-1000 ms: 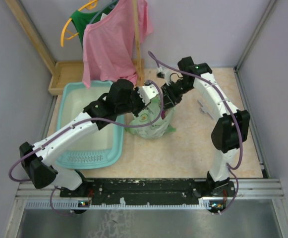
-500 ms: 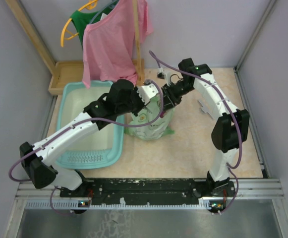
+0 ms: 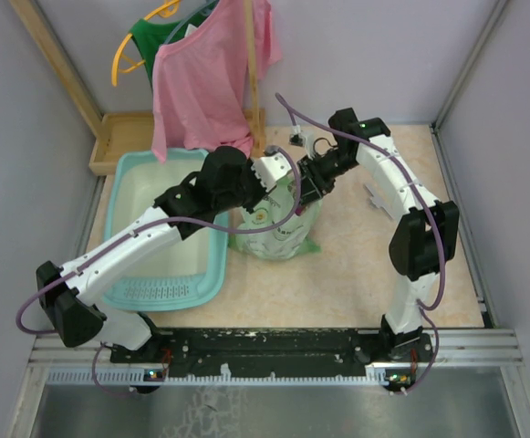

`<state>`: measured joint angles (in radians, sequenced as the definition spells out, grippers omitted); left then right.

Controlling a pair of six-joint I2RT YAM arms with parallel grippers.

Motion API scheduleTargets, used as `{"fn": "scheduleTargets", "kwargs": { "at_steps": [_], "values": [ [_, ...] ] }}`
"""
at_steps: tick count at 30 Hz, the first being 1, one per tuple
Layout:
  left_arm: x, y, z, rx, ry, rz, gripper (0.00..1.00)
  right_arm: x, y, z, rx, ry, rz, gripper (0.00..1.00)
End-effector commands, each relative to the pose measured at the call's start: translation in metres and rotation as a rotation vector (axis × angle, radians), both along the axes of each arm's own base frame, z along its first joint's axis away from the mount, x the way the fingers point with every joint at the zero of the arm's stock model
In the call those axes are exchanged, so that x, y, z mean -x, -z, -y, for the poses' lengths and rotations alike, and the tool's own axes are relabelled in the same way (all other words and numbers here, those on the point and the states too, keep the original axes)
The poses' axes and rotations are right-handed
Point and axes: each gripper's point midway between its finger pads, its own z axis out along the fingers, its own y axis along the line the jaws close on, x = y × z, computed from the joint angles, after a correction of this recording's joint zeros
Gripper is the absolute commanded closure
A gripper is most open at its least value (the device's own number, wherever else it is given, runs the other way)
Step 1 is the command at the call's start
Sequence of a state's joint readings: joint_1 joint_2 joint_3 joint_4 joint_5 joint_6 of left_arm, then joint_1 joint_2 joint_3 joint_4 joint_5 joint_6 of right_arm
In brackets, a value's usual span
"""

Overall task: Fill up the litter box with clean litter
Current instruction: 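Scoop the cat litter from the cat litter bag.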

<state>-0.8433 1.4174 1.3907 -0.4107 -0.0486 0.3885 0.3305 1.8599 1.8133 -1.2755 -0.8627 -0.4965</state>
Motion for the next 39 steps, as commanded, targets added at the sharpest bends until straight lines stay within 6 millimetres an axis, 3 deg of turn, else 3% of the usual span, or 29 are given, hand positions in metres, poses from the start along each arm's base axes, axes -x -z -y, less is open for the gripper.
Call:
{"fn": "scheduleTargets", "kwargs": {
  "at_steps": [1, 13, 24, 31, 39],
  "values": [
    [-0.004, -0.06, 0.003, 0.142, -0.022, 0.128, 1.0, 0.061, -0.052, -0.007, -0.117, -0.006, -0.246, 1.0],
    [-0.004, -0.06, 0.001, 0.127, -0.035, 0.131, 1.0, 0.054, -0.075, -0.003, -0.12, 0.0, -0.123, 1.0],
    [-0.002, -0.065, 0.0, 0.137, -0.032, 0.147, 1.0, 0.061, -0.086, 0.006, -0.184, 0.025, -0.134, 1.0],
    [0.003, -0.073, -0.001, 0.171, -0.022, 0.158, 1.0, 0.042, -0.087, 0.023, -0.251, 0.112, -0.195, 1.0],
    [0.01, -0.079, -0.004, 0.201, -0.013, 0.158, 1.0, 0.037, -0.08, 0.024, -0.252, 0.119, -0.225, 1.0]
  ]
}}
